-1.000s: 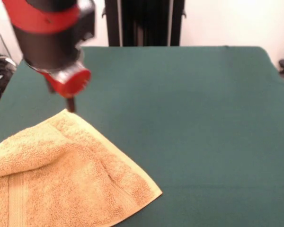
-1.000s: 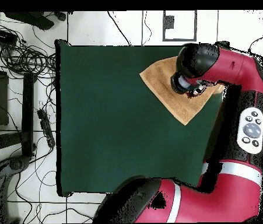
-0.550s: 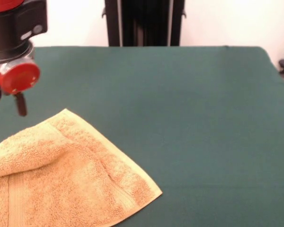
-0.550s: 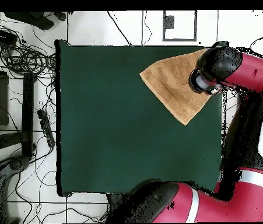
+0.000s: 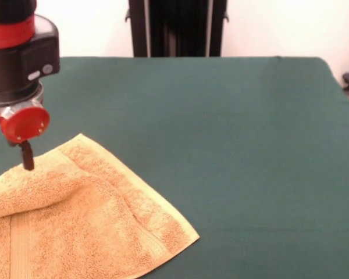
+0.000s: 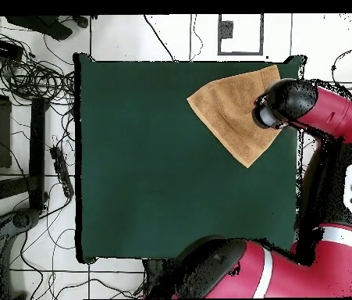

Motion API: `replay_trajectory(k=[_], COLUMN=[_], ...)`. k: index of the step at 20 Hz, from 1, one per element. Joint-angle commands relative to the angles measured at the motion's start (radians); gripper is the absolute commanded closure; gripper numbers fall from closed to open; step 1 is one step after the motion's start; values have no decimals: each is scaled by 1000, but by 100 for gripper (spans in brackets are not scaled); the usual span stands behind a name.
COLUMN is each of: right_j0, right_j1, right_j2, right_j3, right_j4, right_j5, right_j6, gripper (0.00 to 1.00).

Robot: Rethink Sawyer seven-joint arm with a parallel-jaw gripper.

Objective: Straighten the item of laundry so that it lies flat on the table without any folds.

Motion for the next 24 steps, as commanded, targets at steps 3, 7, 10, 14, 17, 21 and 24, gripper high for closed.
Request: replay_trajectory(k=[3,7,10,14,17,21,24], right_j0=[58,76,82,80,86,89,88], right_j1=[55,62,71,92,116,172,215], right_j2=[101,83,73,76,65,49,32], right_j3=[211,220,226,228,222,187,147], right_j4=[102,126,138,161,184,215,231], right_j5=[-76,-94,-108,-117,-110,-74,-52], right_j6=[209,235,244,248,272,291,302], gripper=[0,0,0,0,0,0,0])
